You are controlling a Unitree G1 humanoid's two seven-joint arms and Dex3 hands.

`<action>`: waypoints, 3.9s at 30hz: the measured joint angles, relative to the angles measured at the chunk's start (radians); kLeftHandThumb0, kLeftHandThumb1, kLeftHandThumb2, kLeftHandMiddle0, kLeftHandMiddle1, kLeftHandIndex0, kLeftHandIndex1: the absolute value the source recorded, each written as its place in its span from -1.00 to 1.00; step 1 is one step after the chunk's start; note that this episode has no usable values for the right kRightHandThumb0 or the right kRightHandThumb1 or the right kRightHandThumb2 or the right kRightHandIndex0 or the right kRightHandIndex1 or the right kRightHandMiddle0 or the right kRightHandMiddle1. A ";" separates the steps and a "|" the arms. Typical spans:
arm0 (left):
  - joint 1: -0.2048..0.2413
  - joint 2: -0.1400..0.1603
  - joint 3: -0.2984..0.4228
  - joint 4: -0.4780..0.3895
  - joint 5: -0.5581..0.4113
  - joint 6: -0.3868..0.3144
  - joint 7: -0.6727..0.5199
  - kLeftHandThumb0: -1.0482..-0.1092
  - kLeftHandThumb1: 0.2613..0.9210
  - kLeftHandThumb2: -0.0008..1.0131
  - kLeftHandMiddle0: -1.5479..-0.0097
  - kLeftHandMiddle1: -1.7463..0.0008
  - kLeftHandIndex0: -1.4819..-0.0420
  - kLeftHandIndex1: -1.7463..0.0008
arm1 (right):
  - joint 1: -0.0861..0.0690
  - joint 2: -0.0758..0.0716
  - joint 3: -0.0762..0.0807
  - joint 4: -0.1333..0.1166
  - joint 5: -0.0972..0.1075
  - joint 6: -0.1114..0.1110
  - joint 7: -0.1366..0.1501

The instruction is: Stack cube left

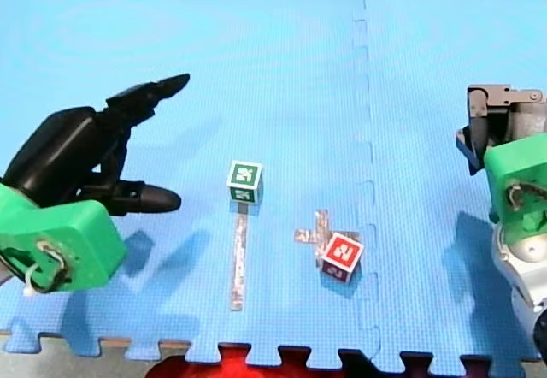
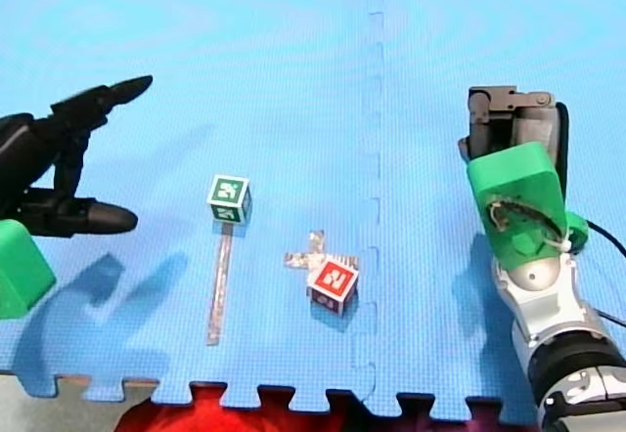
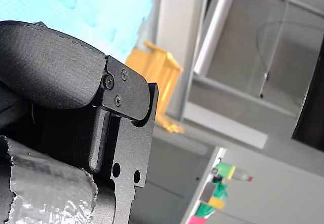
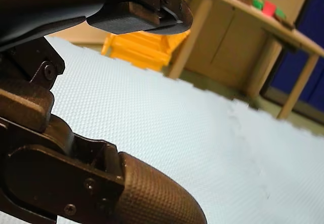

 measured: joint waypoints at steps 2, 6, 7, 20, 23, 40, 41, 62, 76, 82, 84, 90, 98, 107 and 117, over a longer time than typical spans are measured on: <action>0.003 -0.005 0.005 0.005 -0.001 -0.018 0.001 -1.00 0.86 -1.00 -0.05 -1.00 0.68 0.98 | 0.003 0.000 -0.001 0.002 0.000 -0.003 0.001; 0.009 -0.017 0.020 0.020 0.002 -0.055 0.022 -1.00 0.86 -1.00 -0.05 -1.00 0.67 0.98 | 0.010 0.000 -0.001 0.004 -0.001 -0.008 0.002; 0.009 -0.019 0.024 0.021 0.007 -0.056 0.036 -1.00 0.86 -1.00 -0.06 -1.00 0.67 0.98 | 0.011 0.000 0.000 0.004 -0.002 -0.008 0.002; -0.097 -0.073 0.039 0.166 0.026 0.065 0.087 -1.00 0.72 -1.00 -0.20 -1.00 0.20 0.90 | 0.027 -0.009 0.002 0.005 -0.006 -0.017 0.004; -0.140 -0.081 0.026 0.234 0.040 0.068 0.085 -1.00 0.68 -1.00 -0.22 -1.00 0.17 0.91 | 0.029 -0.010 0.004 0.003 -0.009 -0.017 0.003; -0.209 -0.122 -0.010 0.336 0.024 0.088 -0.022 -1.00 0.53 -0.99 -0.25 -1.00 -0.16 0.90 | 0.035 -0.024 0.004 -0.023 -0.007 -0.027 0.014; -0.210 -0.121 -0.015 0.334 0.031 0.087 -0.025 -1.00 0.54 -0.99 -0.26 -1.00 -0.16 0.91 | 0.035 -0.025 0.004 -0.025 -0.007 -0.029 0.014; -0.235 -0.129 -0.134 0.288 0.152 0.157 -0.077 -1.00 0.60 -1.00 -0.10 -1.00 0.13 0.98 | 0.042 -0.042 0.019 -0.056 -0.029 -0.037 -0.016; -0.236 -0.158 -0.126 0.353 0.133 0.156 -0.054 -1.00 0.59 -1.00 -0.03 -1.00 0.25 1.00 | 0.046 -0.049 0.015 -0.055 -0.021 -0.056 0.002; -0.239 -0.181 -0.121 0.403 0.126 0.149 -0.016 -1.00 0.60 -1.00 -0.15 -0.26 0.24 1.00 | 0.048 -0.051 0.014 -0.054 -0.019 -0.059 0.006; -0.240 -0.190 -0.118 0.427 0.122 0.140 -0.002 -1.00 0.60 -1.00 -0.25 0.23 0.23 1.00 | 0.049 -0.051 0.013 -0.054 -0.017 -0.063 0.010; -0.240 -0.202 -0.092 0.481 0.093 0.098 0.005 -1.00 0.59 -1.00 -0.25 0.84 0.20 0.99 | 0.051 -0.052 0.004 -0.050 -0.003 -0.083 0.035; -0.243 -0.210 -0.075 0.528 0.074 0.067 -0.016 -0.97 0.53 -1.00 -0.04 0.99 0.36 1.00 | 0.051 -0.052 -0.006 -0.042 0.002 -0.091 0.049; -0.265 -0.207 -0.047 0.552 0.041 0.065 -0.100 -0.10 0.09 -1.00 -0.02 -0.72 0.51 1.00 | 0.051 -0.052 -0.010 -0.038 0.002 -0.093 0.049; -0.267 -0.206 -0.042 0.551 0.040 0.065 -0.104 0.56 0.27 -0.97 0.00 -0.76 0.49 0.99 | 0.054 -0.055 -0.006 -0.038 -0.007 -0.092 0.030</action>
